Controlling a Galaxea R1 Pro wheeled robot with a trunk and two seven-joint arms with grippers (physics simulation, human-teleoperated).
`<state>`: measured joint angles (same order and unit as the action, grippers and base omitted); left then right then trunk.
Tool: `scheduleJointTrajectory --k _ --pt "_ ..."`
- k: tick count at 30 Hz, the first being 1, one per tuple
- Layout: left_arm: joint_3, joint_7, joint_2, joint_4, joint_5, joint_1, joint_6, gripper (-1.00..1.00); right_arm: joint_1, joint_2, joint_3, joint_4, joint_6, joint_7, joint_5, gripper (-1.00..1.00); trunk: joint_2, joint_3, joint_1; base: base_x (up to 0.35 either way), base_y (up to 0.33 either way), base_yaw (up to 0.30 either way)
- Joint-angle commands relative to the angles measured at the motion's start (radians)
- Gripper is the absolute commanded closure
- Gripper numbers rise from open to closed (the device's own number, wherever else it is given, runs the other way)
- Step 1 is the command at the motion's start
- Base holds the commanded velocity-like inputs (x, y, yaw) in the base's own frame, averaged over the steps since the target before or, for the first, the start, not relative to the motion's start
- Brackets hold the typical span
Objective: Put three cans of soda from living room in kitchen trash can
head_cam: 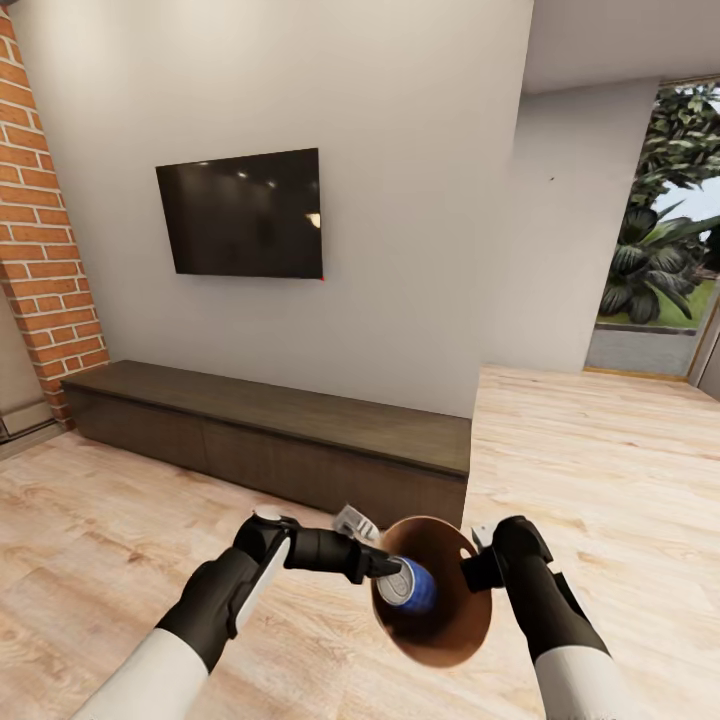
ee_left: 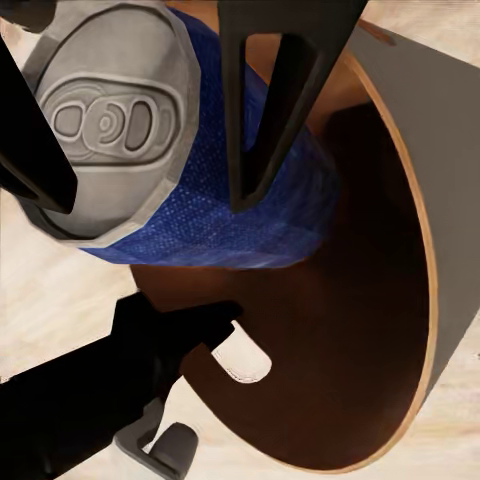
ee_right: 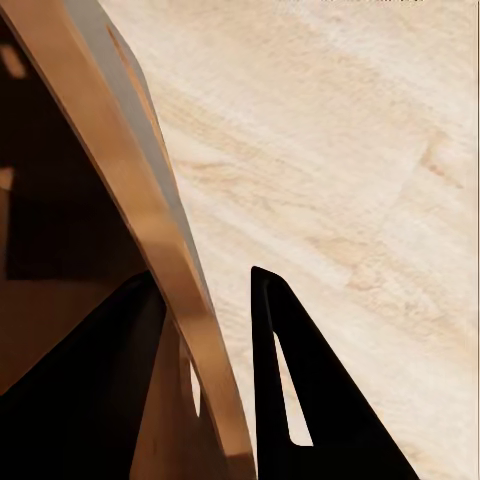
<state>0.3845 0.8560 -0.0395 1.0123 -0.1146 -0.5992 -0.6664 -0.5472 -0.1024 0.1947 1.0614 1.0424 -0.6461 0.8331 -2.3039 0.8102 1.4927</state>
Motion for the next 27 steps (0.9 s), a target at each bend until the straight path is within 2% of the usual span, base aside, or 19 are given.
scheduleJointTrajectory --k 1,6,14,20,27 --pt "0.009 -0.017 -0.004 -0.012 0.000 0.000 0.009 1.00 -0.002 0.000 0.000 0.000 0.005 -0.005 -0.019 1.00 0.000 0.000 0.000 0.000 0.000 0.000" --pt "0.037 -0.064 -0.013 -0.059 -0.002 -0.001 0.041 1.00 -0.010 -0.002 0.000 0.001 0.005 -0.005 -0.019 1.00 0.000 0.000 0.000 0.000 0.000 0.000" --pt "0.049 -0.086 -0.023 -0.109 -0.002 0.000 0.081 1.00 -0.014 -0.014 -0.002 0.003 0.005 -0.005 -0.017 1.00 0.000 0.000 0.000 0.000 0.000 0.000" --pt "0.052 -0.129 -0.043 -0.116 -0.003 0.000 0.087 1.00 -0.015 -0.026 -0.003 0.003 0.005 -0.004 -0.016 1.00 0.000 0.000 0.000 0.000 0.000 0.000" --pt "0.057 -0.198 -0.074 -0.113 -0.003 -0.001 0.087 1.00 -0.015 -0.041 -0.003 0.003 0.005 -0.004 0.014 1.00 0.000 0.000 0.000 0.000 0.000 0.000"
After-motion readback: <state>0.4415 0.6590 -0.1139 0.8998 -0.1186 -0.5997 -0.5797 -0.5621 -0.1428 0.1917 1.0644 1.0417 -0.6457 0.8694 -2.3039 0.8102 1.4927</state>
